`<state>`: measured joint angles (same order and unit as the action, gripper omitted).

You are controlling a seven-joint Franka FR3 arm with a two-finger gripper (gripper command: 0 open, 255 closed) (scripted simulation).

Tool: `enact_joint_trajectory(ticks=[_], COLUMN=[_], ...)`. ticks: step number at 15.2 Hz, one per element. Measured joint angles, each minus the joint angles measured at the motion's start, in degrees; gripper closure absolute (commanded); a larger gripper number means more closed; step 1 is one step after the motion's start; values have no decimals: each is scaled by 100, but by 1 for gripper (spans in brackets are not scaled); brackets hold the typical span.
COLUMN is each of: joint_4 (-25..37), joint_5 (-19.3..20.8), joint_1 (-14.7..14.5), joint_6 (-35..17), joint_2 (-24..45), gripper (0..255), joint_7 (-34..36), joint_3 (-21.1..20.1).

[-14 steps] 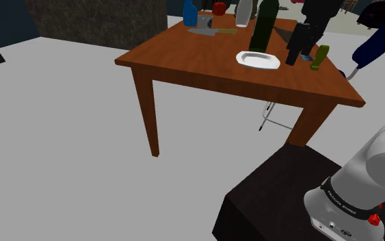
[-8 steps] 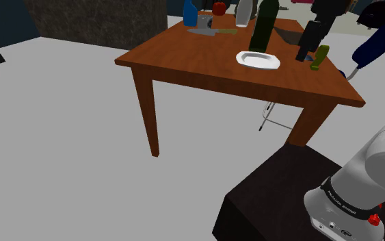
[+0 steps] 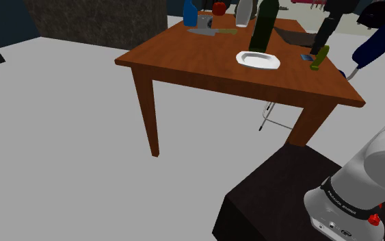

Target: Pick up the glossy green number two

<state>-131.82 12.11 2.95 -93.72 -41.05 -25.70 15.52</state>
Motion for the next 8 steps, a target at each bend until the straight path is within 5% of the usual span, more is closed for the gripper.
enact_joint_trajectory(ticks=[8], joint_4=[878], joint_5=[222], joint_1=[-100], joint_6=[-311], joint_2=[1061], gripper=[0], joint_7=[-1597], joint_3=[1206])
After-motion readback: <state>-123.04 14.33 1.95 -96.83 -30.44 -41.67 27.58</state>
